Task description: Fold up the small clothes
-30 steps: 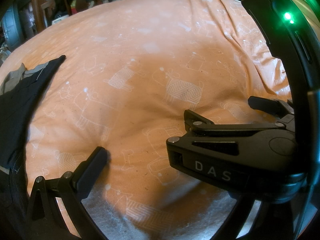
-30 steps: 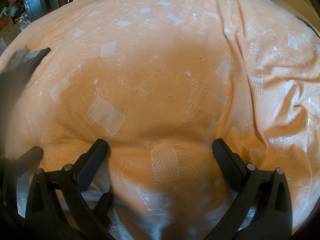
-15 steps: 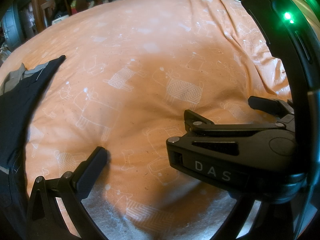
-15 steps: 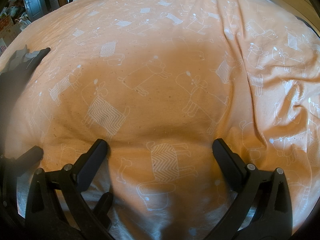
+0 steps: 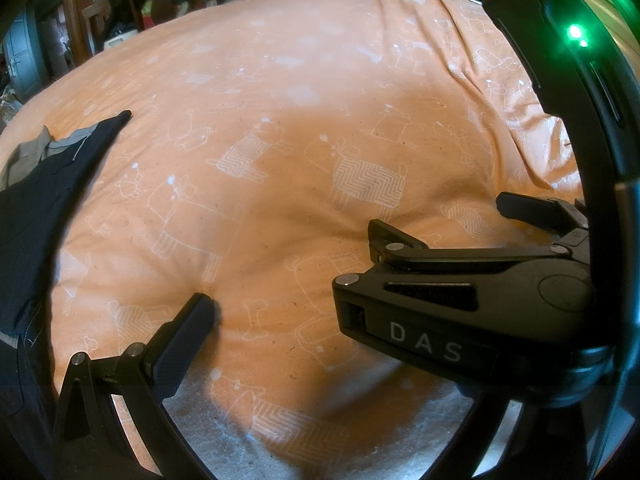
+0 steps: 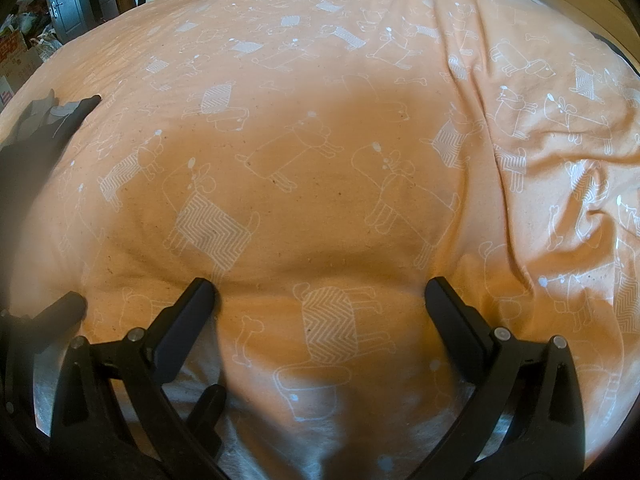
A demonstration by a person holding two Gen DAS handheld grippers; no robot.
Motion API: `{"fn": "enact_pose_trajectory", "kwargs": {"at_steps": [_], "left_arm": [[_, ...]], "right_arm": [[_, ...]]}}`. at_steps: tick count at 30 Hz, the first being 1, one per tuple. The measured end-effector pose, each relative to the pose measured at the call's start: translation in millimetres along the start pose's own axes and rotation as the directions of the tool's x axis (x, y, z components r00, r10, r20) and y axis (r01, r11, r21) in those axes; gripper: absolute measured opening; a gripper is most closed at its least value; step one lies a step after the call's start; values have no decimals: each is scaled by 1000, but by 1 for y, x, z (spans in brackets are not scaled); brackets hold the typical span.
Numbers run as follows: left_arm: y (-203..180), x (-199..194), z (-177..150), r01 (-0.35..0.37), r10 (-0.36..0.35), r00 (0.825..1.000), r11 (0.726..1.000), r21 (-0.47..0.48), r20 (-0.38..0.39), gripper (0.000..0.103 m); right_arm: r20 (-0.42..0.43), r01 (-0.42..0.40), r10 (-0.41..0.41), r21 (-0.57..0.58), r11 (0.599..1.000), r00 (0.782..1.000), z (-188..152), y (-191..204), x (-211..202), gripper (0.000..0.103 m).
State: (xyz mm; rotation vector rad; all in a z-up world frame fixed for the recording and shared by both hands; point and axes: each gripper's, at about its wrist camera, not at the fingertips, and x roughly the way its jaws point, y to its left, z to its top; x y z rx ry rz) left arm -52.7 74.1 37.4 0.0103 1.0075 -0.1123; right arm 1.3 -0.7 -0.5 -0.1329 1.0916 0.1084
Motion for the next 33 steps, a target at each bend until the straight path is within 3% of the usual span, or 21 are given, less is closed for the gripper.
{"fn": "enact_pose_trajectory", "kwargs": {"at_steps": [33], "left_arm": [[0, -2, -1, -1, 1, 1000, 1000, 1, 0, 103]], "right_arm": [[10, -5, 5, 4, 1000, 1000, 1, 2, 1, 103]]}}
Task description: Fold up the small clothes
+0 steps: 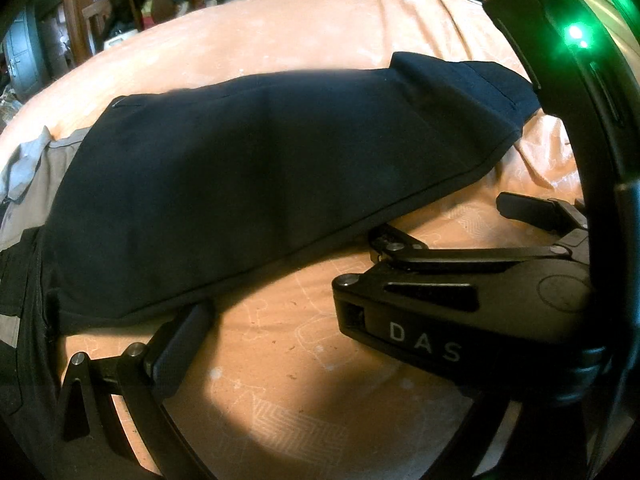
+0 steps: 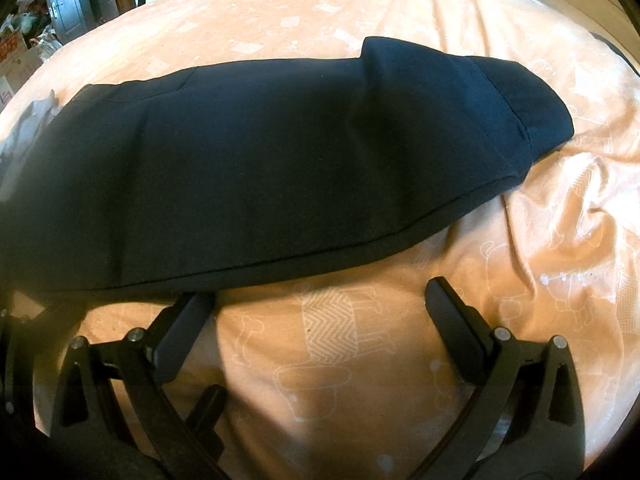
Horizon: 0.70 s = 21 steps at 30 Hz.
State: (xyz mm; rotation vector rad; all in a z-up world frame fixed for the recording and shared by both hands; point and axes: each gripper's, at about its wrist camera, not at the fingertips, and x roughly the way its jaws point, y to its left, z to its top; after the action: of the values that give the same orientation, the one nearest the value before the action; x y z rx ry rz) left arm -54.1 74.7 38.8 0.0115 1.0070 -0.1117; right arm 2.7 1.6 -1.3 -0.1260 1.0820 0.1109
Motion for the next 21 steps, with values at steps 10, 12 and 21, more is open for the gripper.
{"fn": "enact_pose_trajectory", "kwargs": {"at_steps": [10, 12, 21], "left_arm": [[4, 4, 3, 1, -1, 1000, 1000, -20, -2, 103], [-4, 8, 9, -27, 28, 999, 999, 23, -18, 103], [49, -60, 8, 482, -459, 863, 873, 76, -209, 103]], "right_arm": [[-27, -43, 43, 0, 999, 999, 8, -6, 3, 103], [-44, -58, 59, 26, 998, 997, 13, -11, 3, 103], [283, -391, 323, 228, 892, 903, 5, -31, -110, 103]]}}
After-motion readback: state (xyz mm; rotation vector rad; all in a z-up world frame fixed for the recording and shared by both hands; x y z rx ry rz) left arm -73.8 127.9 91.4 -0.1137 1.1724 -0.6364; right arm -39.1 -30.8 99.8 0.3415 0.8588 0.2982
